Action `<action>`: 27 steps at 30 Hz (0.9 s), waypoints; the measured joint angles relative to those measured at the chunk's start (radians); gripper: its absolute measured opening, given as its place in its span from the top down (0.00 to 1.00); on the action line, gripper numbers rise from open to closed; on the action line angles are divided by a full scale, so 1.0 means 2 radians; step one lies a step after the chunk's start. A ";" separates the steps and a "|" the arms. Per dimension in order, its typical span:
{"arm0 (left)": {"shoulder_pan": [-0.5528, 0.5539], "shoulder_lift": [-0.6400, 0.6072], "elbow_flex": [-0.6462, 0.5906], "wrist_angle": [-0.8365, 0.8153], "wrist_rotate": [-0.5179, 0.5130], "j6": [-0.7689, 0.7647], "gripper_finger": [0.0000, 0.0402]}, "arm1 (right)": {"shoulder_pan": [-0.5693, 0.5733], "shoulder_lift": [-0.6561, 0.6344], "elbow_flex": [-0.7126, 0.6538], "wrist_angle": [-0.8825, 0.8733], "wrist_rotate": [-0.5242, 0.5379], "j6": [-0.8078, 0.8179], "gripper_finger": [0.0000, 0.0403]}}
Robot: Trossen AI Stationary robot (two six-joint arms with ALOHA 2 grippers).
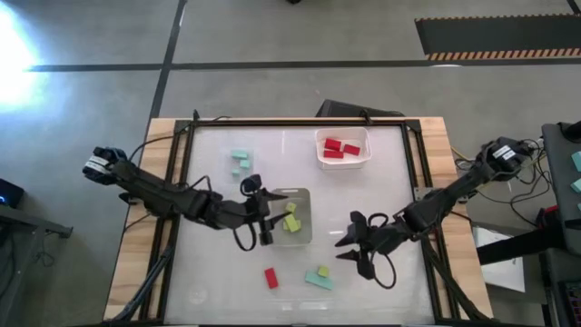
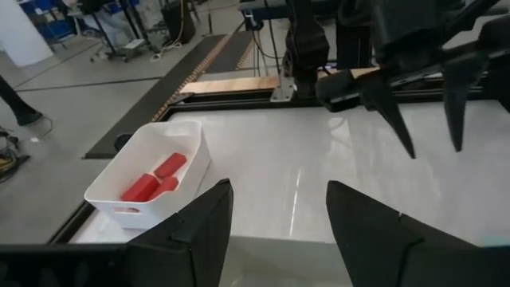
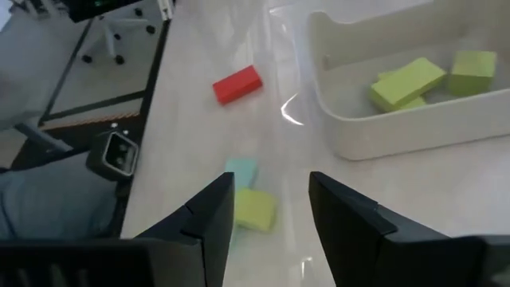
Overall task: Sort & place blocks by color
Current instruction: Put the green block into the gray bin
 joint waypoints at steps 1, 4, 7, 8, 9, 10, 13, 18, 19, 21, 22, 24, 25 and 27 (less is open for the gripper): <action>-0.001 0.000 -0.002 0.003 0.000 0.000 0.53 | 0.004 0.005 0.004 -0.001 0.000 0.000 0.62; -0.003 0.000 -0.013 0.023 -0.001 0.001 0.53 | 0.013 0.023 0.021 -0.010 0.000 -0.019 0.64; -0.003 0.000 -0.016 0.027 -0.001 0.000 0.53 | 0.015 0.043 0.037 -0.028 0.000 -0.033 0.66; -0.003 0.000 -0.016 0.027 -0.001 0.000 0.53 | 0.015 0.050 0.043 -0.034 0.000 -0.037 0.66; -0.003 0.000 -0.016 0.027 -0.001 0.000 0.53 | 0.015 0.057 0.048 -0.041 0.001 -0.044 0.67; -0.004 0.000 -0.016 0.027 -0.001 0.000 0.53 | 0.014 0.065 0.055 -0.046 0.002 -0.055 0.67; -0.004 0.000 -0.016 0.027 -0.001 0.001 0.53 | 0.016 0.095 0.076 -0.076 0.001 -0.101 0.66; -0.004 0.000 -0.016 0.027 -0.001 0.001 0.53 | 0.015 0.156 0.124 -0.147 0.001 -0.162 0.59; -0.004 0.000 -0.016 0.027 -0.001 0.001 0.53 | 0.015 0.168 0.132 -0.155 0.001 -0.175 0.57; -0.004 0.000 -0.016 0.027 -0.001 0.001 0.53 | 0.015 0.192 0.149 -0.166 0.002 -0.204 0.52; -0.004 0.000 -0.016 0.027 -0.001 0.001 0.53 | 0.015 0.203 0.158 -0.168 0.001 -0.220 0.50; -0.004 0.000 -0.016 0.027 0.000 0.001 0.53 | 0.014 0.225 0.174 -0.178 0.000 -0.251 0.47; -0.004 0.000 -0.016 0.027 0.000 0.001 0.53 | 0.014 0.235 0.184 -0.187 0.000 -0.269 0.45; -0.004 0.000 -0.016 0.026 0.000 0.001 0.53 | 0.014 0.254 0.207 -0.211 -0.005 -0.302 0.43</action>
